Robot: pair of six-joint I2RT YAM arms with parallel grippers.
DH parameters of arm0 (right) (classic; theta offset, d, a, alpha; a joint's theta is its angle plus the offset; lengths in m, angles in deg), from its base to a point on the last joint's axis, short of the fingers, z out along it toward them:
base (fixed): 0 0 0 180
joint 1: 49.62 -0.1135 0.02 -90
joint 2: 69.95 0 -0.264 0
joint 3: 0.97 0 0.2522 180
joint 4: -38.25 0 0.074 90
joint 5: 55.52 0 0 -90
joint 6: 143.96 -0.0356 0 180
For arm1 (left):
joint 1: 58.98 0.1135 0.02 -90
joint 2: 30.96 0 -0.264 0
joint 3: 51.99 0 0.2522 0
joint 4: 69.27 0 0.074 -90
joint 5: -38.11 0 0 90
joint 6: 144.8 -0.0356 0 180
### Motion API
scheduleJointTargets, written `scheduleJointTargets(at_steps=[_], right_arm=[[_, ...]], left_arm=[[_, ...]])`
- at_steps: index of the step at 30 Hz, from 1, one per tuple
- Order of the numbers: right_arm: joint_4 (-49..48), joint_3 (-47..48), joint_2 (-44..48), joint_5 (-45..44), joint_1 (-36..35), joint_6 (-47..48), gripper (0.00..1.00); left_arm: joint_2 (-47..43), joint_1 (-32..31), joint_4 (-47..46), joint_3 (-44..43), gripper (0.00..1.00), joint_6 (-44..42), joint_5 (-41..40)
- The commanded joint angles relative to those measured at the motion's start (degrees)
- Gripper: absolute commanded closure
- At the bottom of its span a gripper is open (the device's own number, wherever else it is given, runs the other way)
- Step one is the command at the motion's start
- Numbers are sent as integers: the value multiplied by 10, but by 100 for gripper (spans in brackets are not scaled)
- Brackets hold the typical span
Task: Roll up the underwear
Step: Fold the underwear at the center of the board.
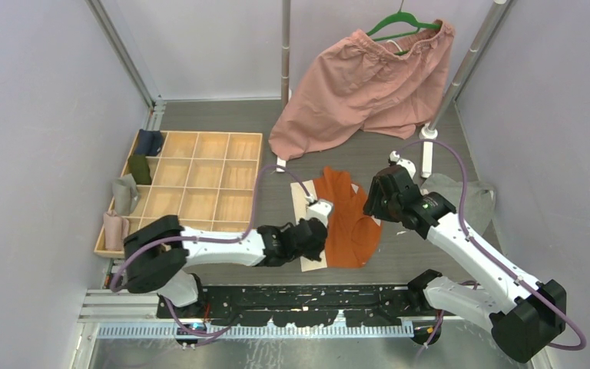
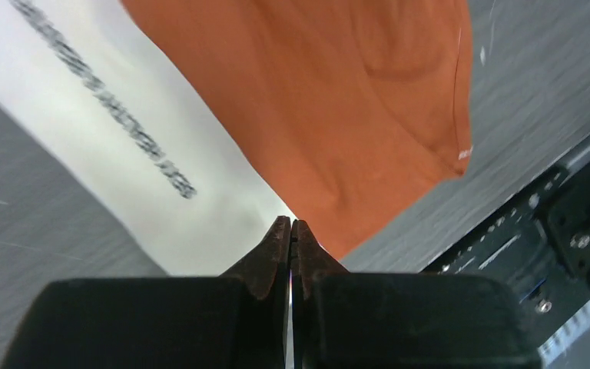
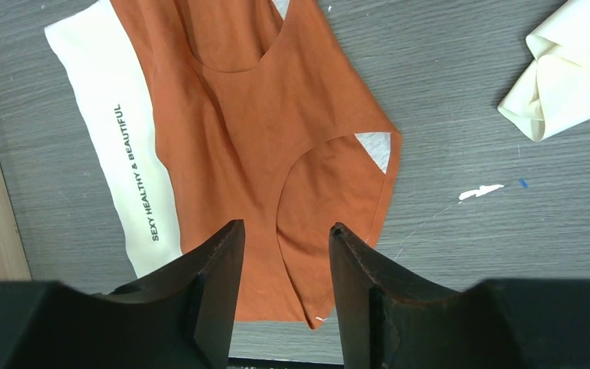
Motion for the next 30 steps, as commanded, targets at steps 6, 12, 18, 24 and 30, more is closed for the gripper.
scheduleJointTargets(at_steps=[6,12,18,24,30], right_arm=[[-45,6,-6,38,4,16,33],[-88,14,-41,71,4,2,30],[-141,42,-108,107,5,-9,35],[-175,101,-233,183,4,-1,57],[-182,137,-329,110,4,1,75]], left_arm=[[79,-27,-63,25,99,70,9],[57,-27,-8,61,99,112,-26],[-5,-27,70,107,99,153,-84],[-50,-7,118,126,99,155,-115],[-67,43,120,135,99,126,-104]])
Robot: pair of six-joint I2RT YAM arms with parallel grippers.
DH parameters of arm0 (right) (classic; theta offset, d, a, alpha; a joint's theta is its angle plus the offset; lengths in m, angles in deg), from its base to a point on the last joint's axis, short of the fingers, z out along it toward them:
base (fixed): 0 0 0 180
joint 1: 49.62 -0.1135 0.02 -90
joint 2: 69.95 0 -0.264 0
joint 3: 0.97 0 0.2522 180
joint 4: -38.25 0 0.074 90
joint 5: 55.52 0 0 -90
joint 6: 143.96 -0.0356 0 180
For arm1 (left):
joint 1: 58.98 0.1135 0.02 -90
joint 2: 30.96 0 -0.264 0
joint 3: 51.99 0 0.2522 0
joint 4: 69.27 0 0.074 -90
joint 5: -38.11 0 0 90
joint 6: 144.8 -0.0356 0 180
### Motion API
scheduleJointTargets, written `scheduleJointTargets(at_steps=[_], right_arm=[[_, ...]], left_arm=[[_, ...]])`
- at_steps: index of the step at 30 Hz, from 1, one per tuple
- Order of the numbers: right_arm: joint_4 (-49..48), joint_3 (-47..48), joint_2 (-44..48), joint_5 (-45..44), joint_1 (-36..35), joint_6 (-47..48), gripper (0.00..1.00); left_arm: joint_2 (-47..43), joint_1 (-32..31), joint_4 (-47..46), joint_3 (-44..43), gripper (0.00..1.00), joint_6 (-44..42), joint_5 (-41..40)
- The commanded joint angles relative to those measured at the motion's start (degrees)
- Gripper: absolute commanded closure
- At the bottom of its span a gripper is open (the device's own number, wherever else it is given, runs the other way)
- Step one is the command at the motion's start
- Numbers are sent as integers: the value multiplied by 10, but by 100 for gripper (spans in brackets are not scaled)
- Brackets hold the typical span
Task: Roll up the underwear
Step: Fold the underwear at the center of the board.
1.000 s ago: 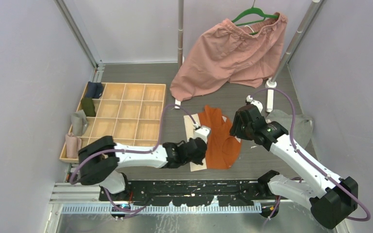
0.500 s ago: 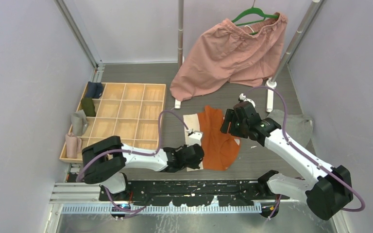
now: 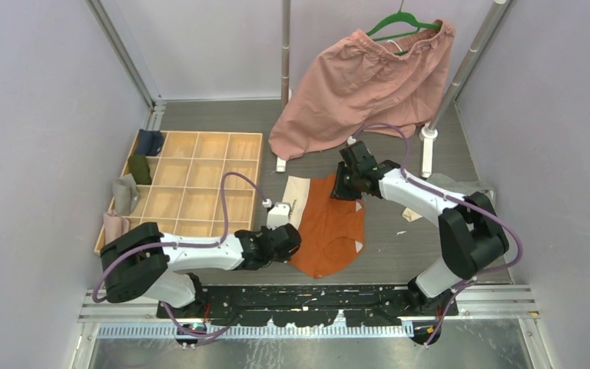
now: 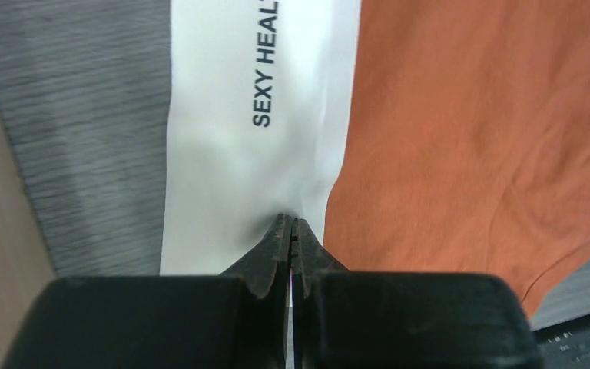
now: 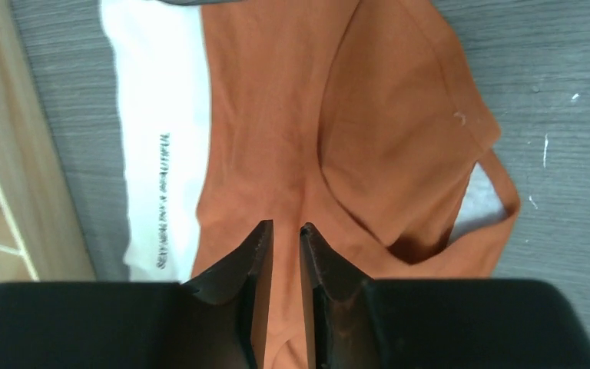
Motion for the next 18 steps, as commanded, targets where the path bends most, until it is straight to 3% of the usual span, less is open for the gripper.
scheduleJointTargets(at_steps=[1,9,18], right_arm=[[-21,23,-33,-51,2,1,76],[-8,-8,-84,-109,2,-9,86],[2,-168,46,-96,-4,-64,88]], left_arm=[[-12,39,40,12,99,-28,-18],[23,108,24,-30,99,-101,15],[121,144,11,-116,99,-169,39]])
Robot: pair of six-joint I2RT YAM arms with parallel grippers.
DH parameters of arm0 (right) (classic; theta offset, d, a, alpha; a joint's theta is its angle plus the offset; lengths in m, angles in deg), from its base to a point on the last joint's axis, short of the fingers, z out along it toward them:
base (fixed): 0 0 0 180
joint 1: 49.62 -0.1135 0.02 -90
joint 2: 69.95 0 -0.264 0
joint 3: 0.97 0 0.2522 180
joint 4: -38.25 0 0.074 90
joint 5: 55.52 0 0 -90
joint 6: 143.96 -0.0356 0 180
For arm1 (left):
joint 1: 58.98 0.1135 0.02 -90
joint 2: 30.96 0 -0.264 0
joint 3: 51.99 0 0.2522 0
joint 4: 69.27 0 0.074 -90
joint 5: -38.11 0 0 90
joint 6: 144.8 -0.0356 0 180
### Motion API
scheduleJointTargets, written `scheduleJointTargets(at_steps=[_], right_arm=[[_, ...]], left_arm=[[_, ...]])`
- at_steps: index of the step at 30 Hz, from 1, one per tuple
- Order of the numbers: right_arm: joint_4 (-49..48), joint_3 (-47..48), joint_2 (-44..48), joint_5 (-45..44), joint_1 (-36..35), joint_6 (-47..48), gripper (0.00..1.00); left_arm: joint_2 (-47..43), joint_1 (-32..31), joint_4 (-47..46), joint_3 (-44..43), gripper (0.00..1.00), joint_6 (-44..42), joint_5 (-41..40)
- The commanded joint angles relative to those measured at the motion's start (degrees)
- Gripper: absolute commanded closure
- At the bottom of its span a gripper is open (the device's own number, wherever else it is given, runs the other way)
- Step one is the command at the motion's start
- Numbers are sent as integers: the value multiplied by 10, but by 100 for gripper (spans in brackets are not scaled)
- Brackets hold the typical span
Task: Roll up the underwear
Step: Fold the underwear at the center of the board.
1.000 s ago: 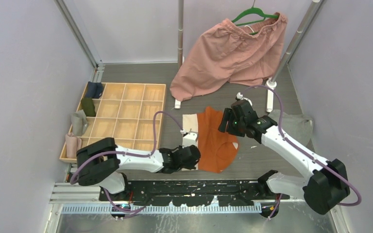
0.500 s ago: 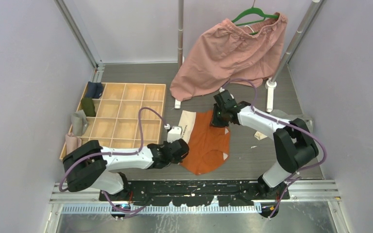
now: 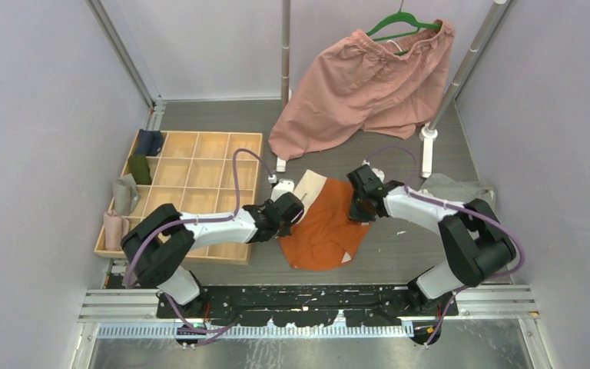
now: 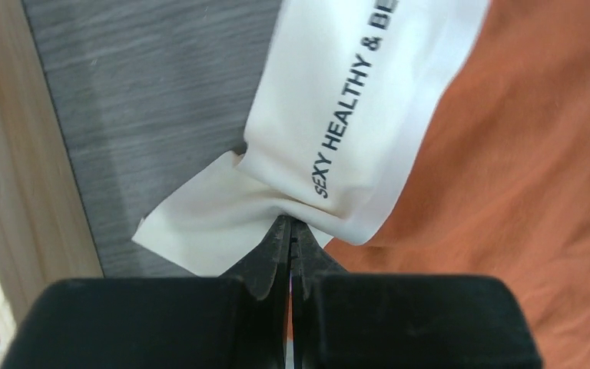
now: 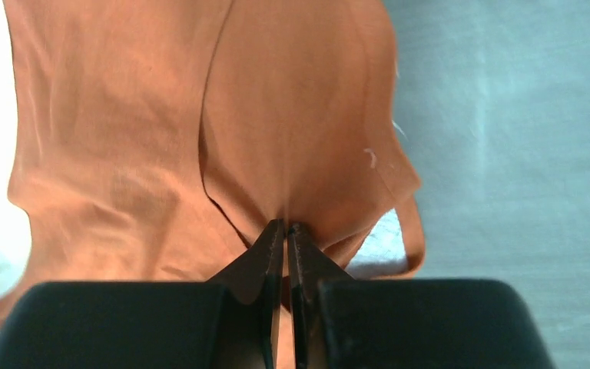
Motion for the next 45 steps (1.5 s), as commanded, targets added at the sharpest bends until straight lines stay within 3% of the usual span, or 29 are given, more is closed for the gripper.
scheduleJointTargets(at_steps=[1,6,11,13,19,24,28,32,37,45], right_arm=[[23,-82,89,5,-9,-48,88],[88,-125,224,0,-49,-92,86],[143,-94,377,-78,-50,-87,65],[153,-65,384,-125,-46,-66,55],[119,30,238,-110,12,31,39],[82,58,128,-36,83,54,42],[79,52,86,-49,112,53,39],[67,42,66,-43,153,58,34],[48,32,48,30,209,81,33],[30,20,9,115,234,92,34]], left_arm=[[44,12,-1,-35,99,-49,16],[90,24,-5,-81,99,-75,40],[100,25,5,-122,99,-103,45],[81,25,0,-120,99,-109,45],[36,27,9,-108,99,-119,36],[13,28,1,-73,99,-104,41],[-5,32,-36,-69,94,-112,58],[15,43,-38,-148,83,-142,86],[81,79,-45,-257,70,-170,168],[224,104,-25,-403,47,-204,294]])
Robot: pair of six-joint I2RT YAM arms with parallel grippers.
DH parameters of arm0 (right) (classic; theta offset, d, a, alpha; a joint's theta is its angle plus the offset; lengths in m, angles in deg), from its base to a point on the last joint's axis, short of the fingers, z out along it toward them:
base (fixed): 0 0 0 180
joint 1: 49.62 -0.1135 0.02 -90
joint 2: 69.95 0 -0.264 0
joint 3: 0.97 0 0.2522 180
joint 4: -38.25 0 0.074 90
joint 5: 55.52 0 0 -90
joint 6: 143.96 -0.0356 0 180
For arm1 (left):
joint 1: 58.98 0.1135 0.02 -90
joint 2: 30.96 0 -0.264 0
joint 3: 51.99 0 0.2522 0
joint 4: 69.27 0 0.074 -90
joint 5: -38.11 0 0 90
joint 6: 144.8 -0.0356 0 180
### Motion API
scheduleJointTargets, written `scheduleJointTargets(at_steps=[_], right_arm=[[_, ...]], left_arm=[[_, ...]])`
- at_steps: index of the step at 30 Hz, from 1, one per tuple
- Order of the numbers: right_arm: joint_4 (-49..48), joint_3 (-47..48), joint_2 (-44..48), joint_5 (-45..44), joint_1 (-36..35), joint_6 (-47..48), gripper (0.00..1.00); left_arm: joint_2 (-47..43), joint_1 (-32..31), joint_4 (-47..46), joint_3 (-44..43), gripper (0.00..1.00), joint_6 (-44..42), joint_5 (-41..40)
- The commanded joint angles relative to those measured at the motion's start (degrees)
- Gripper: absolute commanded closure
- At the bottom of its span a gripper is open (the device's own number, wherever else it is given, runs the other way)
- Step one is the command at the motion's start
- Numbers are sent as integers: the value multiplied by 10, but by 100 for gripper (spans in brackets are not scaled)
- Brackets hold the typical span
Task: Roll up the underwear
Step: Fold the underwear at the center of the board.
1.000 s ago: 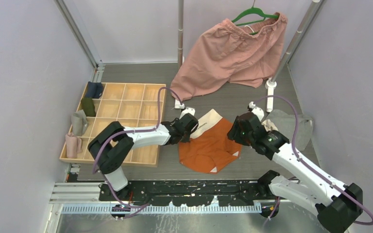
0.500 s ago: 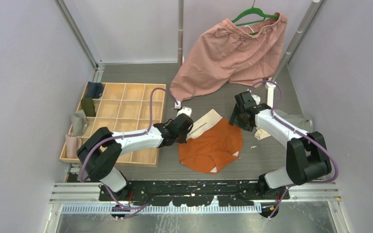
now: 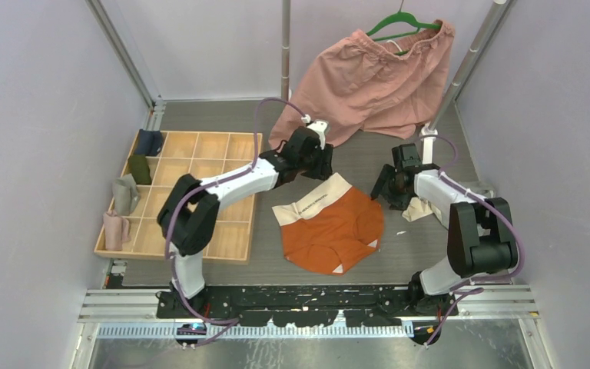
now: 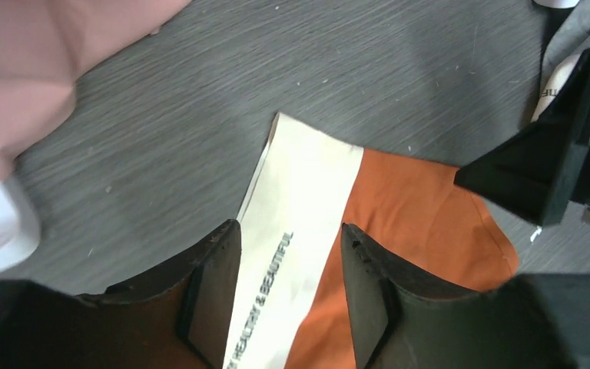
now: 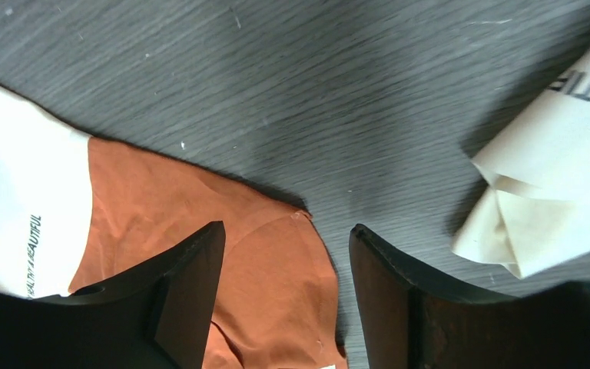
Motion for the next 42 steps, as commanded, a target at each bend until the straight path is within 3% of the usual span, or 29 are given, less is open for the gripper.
scheduleJointTargets(at_steps=[1,10,13,24,38,42], right_arm=[[-23,-5,-26,56,5,16,34],[-24,-4,-48,48,10,15,44],[-23,-6,-49,45,12,17,54],[-22,-11,-47,50,15,19,59],[-29,-16,-51,64,15,21,98],[-30,-17,-50,66,15,21,99]], left_arm=[[76,4,18,-77,44,-37,90],[176,7,59,-177,30,-54,80],[196,7,62,-195,29,-59,74],[264,8,124,-283,32,-100,65],[285,9,134,-301,37,-98,79],[293,9,137,-309,37,-98,81]])
